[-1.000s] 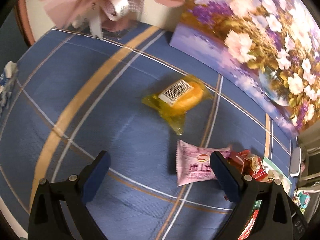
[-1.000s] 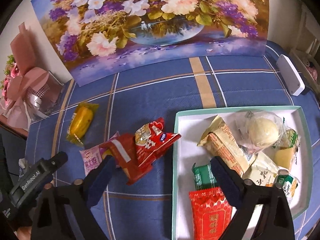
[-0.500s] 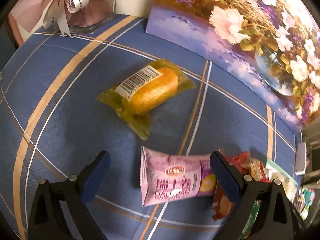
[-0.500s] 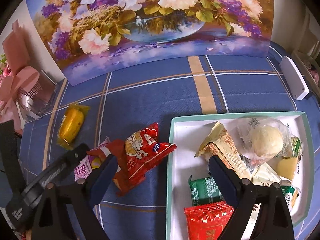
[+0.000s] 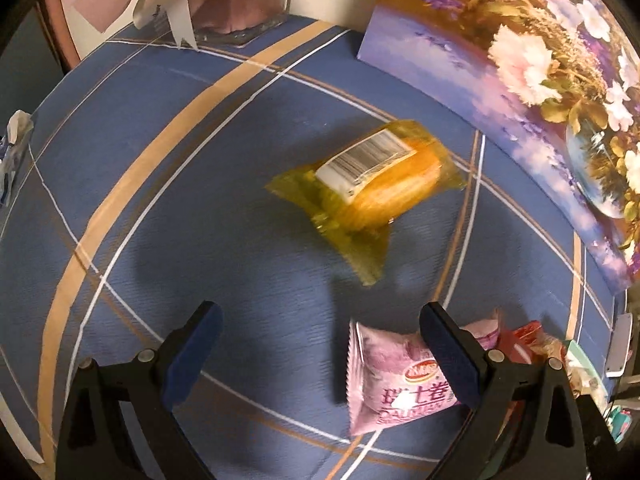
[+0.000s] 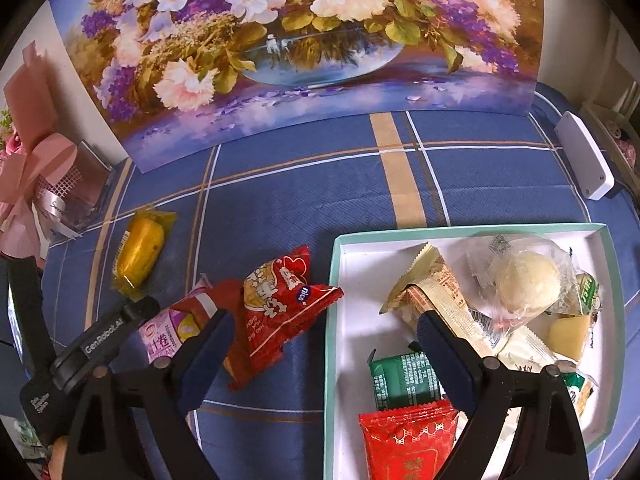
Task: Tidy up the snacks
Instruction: 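Withdraw both grippers from the tray toward the remaining snacks, then grasp the pink Swiss roll pack with the left gripper while the right grasps the red chip bag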
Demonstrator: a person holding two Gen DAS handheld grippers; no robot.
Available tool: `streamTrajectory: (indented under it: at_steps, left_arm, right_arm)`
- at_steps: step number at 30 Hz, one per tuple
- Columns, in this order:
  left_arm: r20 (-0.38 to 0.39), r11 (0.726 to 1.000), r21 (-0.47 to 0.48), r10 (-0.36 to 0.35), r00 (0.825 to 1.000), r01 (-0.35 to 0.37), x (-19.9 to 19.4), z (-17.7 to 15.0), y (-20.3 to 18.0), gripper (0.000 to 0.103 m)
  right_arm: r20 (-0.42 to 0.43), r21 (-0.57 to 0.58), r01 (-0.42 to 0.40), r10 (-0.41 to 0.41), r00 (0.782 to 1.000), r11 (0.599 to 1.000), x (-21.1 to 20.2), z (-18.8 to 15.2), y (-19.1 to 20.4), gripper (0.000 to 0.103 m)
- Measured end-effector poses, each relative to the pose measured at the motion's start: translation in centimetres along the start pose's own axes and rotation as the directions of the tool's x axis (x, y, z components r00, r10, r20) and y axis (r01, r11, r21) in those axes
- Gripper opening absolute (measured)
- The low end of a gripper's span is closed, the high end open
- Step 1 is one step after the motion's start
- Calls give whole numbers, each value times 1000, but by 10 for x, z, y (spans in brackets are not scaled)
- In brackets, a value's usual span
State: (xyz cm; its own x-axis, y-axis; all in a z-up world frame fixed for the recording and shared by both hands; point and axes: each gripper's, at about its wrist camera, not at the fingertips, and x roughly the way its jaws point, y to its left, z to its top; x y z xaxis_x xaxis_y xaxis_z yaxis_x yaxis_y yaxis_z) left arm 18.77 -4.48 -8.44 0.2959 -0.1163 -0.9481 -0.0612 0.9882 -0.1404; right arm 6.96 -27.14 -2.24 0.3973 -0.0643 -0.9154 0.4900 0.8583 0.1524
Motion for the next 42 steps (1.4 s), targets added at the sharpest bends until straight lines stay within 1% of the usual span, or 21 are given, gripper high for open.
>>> streamTrajectory:
  at_steps: [10, 17, 20, 24, 27, 29, 34, 37, 42]
  left_arm:
    - [-51, 997, 63, 36, 998, -32, -6, -8, 12, 99]
    - [-93, 994, 102, 49, 995, -40, -12, -19, 22, 99]
    - [-105, 994, 104, 44, 994, -33, -15, -25, 26, 99]
    - [-88, 996, 91, 13, 996, -5, -26, -29, 28, 99]
    - [-69, 995, 98, -18, 997, 25, -36, -27, 23, 99]
    - [-60, 991, 123, -45, 997, 52, -41, -27, 16, 99]
    - [-77, 974, 199, -91, 993, 104, -39, -35, -8, 99]
    - [-94, 961, 249, -95, 991, 116, -31, -34, -30, 99]
    - [-116, 952, 285, -84, 990, 114, -20, -43, -44, 99]
  right_arm:
    - [-9, 11, -10, 10, 1000, 1000, -7, -4, -4, 94]
    - [-20, 26, -22, 23, 1000, 999, -10, -8, -7, 94]
    - [-17, 24, -24, 25, 1000, 999, -14, -9, -6, 94]
    - [-16, 20, -32, 32, 999, 999, -16, -10, -5, 94]
    - [-20, 19, -34, 35, 999, 999, -16, -10, -5, 94]
    - [-24, 23, -34, 34, 999, 999, -15, -10, -6, 94]
    - [-28, 29, -33, 34, 999, 999, -13, -9, -9, 94]
    - [-30, 29, -32, 33, 999, 999, -13, -9, -10, 94]
    - [-36, 32, -26, 27, 999, 999, -11, -9, -12, 94]
